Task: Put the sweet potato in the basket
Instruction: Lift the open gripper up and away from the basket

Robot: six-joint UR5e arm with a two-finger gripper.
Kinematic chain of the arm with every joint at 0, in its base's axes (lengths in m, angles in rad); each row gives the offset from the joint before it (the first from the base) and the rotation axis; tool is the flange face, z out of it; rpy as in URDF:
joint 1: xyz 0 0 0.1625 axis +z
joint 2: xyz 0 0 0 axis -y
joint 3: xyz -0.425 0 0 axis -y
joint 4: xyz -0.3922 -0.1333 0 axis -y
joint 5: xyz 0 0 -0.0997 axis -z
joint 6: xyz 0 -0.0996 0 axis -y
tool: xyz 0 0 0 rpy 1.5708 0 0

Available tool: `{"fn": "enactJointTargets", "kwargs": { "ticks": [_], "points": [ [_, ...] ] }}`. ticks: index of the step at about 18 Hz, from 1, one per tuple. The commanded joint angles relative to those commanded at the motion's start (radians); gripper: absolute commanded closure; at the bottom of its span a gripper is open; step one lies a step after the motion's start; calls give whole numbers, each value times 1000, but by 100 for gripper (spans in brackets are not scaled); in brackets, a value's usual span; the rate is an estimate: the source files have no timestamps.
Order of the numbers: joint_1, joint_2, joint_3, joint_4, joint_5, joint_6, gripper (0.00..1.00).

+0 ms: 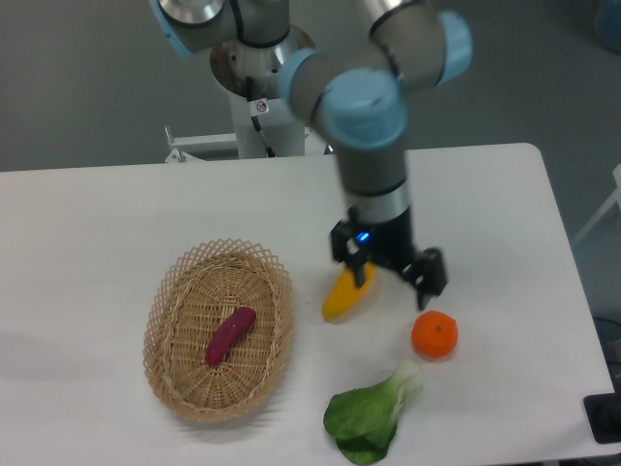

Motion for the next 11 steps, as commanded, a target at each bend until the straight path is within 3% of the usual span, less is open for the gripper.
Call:
{"fn": "enactJointTargets", "kwargs": {
  "ticks": [2,11],
  "points": [
    [25,8,0,-25,-17,34,0],
    [42,12,-5,-23,-22,34,0]
  ]
}}
